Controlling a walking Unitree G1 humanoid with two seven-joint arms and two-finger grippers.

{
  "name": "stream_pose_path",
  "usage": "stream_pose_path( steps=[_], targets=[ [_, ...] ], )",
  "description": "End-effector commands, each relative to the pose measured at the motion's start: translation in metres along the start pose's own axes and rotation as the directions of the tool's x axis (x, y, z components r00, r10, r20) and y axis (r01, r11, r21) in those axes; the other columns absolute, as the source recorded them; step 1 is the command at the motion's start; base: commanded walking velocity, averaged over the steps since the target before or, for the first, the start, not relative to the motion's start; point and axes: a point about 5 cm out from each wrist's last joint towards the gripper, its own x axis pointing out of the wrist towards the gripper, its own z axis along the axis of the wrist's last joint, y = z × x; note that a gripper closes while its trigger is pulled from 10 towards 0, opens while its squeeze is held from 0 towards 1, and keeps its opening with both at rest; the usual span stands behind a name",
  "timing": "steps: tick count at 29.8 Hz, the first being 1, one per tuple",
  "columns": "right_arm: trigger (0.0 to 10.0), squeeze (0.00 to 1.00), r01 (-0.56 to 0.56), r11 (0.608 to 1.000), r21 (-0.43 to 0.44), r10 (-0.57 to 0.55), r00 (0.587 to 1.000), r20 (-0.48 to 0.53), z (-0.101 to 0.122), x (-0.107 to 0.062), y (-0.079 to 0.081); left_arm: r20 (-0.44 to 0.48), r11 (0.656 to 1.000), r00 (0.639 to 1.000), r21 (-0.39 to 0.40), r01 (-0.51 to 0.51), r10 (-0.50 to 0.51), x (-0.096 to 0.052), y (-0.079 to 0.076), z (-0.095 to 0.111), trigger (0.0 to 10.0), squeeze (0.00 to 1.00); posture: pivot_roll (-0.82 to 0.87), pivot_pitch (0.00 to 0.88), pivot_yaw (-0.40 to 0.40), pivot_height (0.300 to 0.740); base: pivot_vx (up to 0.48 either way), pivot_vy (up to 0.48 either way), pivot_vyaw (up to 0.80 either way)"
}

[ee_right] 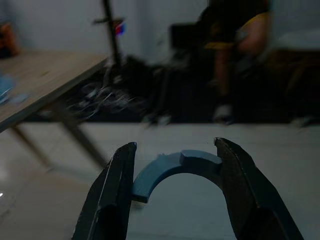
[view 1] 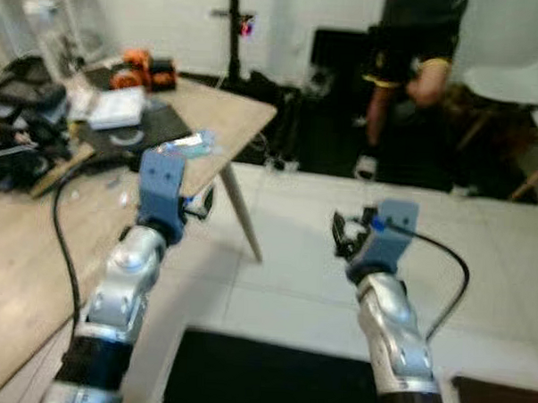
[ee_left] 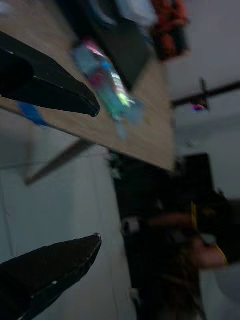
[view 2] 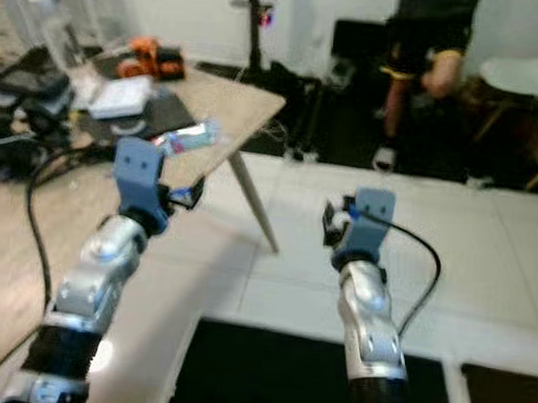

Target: Picking trash to rubbish bin

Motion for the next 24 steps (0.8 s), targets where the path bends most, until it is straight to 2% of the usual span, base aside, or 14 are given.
stream_pose_path(
  steps=[1,24],
  targets=[
    [10.0,0.00,-0.007,1.000,0.016,0.007,1.000,-0.027,-0.0075,-0.0045,0.0039,-0.040,1.000,0.999,0.004,-0.010,0.011,-0.0029,0.0026,-0.0092,10.0,0.00,-0.01,0.099,0.051,0.740,0.000,0.000,-0.80],
    [10.0,0.00,-0.015,1.000,0.017,0.016,0.999,-0.047,-0.0108,-0.0051,0.0097,-0.045,0.999,0.999,0.017,-0.029,0.030,-0.0008,0.0042,-0.0087,10.0,0.00,-0.01,0.118,0.048,0.740,0.000,0.000,-0.80]
  ],
)
